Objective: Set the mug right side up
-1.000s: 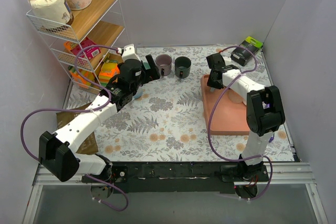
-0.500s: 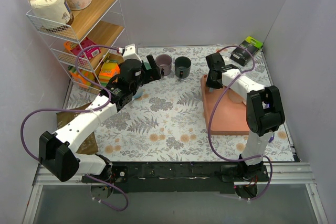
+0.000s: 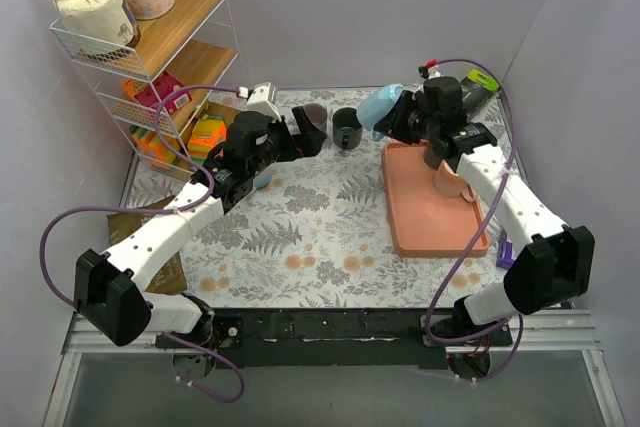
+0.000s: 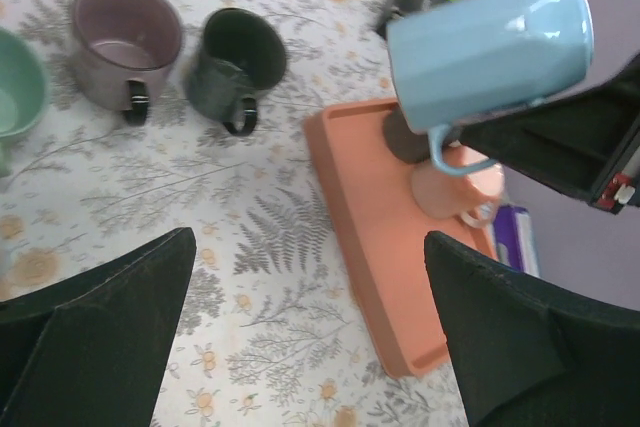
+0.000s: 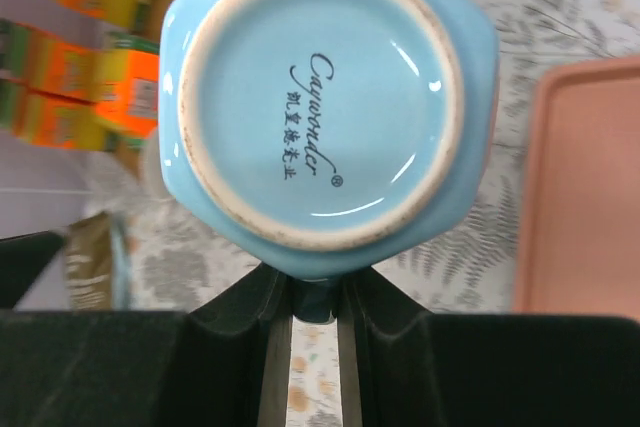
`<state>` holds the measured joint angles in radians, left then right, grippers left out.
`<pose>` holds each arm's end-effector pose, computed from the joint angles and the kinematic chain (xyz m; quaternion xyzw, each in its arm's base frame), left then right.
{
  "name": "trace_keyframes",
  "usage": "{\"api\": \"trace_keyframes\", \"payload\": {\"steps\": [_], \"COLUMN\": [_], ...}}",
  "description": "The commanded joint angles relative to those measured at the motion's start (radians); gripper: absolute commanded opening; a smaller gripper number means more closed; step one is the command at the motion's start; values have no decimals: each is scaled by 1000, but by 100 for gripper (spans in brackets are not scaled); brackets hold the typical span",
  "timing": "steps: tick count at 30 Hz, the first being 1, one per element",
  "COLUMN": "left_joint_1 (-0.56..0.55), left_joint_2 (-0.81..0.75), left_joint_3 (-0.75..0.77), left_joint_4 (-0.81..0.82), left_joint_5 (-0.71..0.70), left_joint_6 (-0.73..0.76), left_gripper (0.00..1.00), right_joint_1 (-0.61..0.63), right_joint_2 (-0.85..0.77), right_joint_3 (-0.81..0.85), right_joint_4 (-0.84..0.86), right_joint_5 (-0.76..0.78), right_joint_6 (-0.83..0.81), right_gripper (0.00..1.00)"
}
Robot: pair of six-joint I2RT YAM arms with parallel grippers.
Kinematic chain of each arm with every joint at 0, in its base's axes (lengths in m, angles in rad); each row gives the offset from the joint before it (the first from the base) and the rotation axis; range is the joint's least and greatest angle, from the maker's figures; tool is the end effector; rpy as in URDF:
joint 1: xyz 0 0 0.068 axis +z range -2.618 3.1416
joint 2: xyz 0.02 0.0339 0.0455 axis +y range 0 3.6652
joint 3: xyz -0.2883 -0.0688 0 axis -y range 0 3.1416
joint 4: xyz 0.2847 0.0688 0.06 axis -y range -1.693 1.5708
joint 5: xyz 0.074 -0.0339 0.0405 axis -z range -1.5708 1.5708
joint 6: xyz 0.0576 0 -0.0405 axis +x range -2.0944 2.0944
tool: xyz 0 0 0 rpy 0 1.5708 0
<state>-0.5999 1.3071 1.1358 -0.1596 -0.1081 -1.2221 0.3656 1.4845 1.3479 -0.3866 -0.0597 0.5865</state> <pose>0.3004 -0.1980 0.3598 -0.2787 0.7641 -0.4314 0.3903 0.3717 0.1460 0.3557 0.0806 0.8619 0.2521 0.4325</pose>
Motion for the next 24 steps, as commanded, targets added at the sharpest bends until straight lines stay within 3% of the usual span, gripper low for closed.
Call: {"api": "trace_keyframes", "payload": {"steps": [1,2,3,6,15,24], "left_joint_1": [-5,-5,-5,-8,-6,-6], "left_joint_2": [-15,-17,-22,-32,12,26], "left_joint_3": [5,13,22,33,61,104], "left_joint_4": [120,140,217,337,445,477], "left_joint_5": [256,309,452,573,541,539], "left_joint_6": [-8,-10,-10,-80,-284,-358], "left_gripper": [98,98,98,98,98,91], "right_joint_1": [2,3,3,3,3,6], "right_joint_2": [-108,-130,-139,-168,-185,-182], "right_joint_3": [-10,-21,-36,-95,-138,-153], "right_joint_4": [325,427,486,710,1018,1201], "right_joint_5": [-264,-299,-365,-452,-525,-604], "right_joint_6": [153,183,253,390,568,673], "right_gripper": [1,1,1,1,1,1]}}
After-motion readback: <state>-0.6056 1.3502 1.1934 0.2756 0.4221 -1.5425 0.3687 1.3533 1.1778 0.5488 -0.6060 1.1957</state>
